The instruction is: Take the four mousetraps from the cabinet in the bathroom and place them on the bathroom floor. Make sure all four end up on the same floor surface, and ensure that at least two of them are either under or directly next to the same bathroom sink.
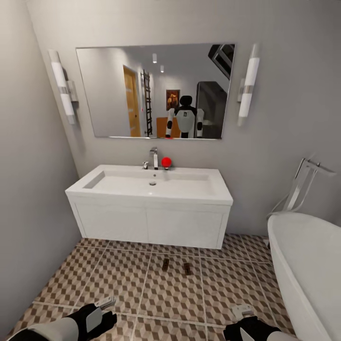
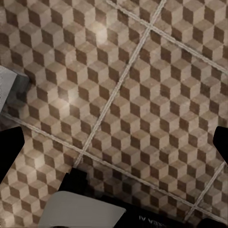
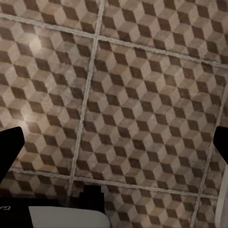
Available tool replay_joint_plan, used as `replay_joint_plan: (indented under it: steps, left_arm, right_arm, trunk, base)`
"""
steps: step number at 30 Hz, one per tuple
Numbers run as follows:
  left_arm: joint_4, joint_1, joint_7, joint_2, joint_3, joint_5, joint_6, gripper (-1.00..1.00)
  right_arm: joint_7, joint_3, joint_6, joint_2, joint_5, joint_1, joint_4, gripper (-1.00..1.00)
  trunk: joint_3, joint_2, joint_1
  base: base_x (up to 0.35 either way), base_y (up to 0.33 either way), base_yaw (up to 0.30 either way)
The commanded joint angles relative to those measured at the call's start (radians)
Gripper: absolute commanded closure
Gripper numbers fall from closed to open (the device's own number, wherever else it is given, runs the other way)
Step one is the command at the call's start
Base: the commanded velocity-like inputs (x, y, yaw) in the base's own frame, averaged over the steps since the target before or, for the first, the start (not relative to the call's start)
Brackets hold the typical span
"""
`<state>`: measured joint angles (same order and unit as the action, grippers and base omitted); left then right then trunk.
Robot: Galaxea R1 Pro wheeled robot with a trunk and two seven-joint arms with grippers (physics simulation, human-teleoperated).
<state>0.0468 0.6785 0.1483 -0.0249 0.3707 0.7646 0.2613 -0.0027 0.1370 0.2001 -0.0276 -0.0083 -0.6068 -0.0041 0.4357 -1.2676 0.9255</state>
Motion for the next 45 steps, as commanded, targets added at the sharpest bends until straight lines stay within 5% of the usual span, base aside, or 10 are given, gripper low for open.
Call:
replay_joint_plan:
  steps: [1, 45]
  left_arm:
    - [0.000, -0.002, 0.002, 0.000, 0.008, 0.010, 0.003, -1.00]
    - [0.001, -0.022, 0.002, -0.001, 0.008, 0.010, 0.000, -1.00]
  right_arm:
    - [0.000, 0.007, 0.004, 0.000, -0.001, -0.001, 0.000, -1.00]
    - [-0.005, 0.007, 0.005, 0.001, -0.001, 0.013, 0.000, -1.00]
  trunk:
    - [-0.002, 0.007, -0.004]
    - [-0.140, 0.315, -0.173]
  base:
    - [0.000, 0.000, 0.000]
    - [0.000, 0.000, 0.000]
